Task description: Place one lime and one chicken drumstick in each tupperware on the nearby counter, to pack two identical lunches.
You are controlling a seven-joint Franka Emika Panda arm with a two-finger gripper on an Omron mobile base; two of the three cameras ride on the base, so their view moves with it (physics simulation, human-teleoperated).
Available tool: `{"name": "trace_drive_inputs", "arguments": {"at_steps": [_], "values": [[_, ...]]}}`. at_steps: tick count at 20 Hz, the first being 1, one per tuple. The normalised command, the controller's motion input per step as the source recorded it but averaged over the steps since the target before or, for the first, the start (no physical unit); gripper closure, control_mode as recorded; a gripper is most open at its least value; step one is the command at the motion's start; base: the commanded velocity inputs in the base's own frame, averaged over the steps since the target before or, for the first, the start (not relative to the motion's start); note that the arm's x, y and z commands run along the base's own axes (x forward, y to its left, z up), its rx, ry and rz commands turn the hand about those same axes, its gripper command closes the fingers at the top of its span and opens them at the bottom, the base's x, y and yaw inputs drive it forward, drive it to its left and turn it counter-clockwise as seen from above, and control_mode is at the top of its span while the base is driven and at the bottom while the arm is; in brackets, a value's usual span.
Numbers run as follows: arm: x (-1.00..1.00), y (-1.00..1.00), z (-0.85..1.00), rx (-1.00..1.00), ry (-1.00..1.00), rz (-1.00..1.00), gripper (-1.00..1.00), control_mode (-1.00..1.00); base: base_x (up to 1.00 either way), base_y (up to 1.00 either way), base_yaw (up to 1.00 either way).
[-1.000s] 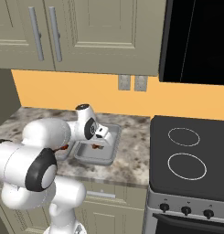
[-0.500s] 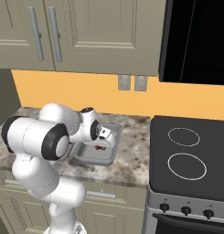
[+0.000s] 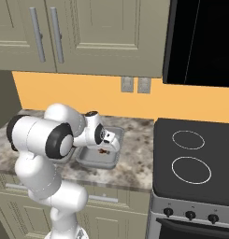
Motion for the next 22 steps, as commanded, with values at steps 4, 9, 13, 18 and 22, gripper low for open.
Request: {"name": "trace_drive_inputs", "arguments": {"at_steps": [4, 9, 13, 18, 22], "values": [[0.06, 0.05, -0.39, 0.0, 0.0, -0.02, -1.0, -1.0, 0.0, 0.0, 0.0], [0.04, 0.04, -0.08, 0.0, 0.0, -0.08, -1.0, -1.0, 0.0, 0.0, 0.0], [0.0, 0.0, 0.12, 0.0, 0.0, -0.11, -1.0, -1.0, 0.0, 0.0, 0.0], [-0.13, 0.0, 0.4, 0.0, 0.0, -0.13, -1.0, -1.0, 0.0, 0.0, 0.0], [-0.72, 0.0, 0.65, 0.0, -0.11, -0.08, -1.0, -1.0, 0.0, 0.0, 0.0]]}}
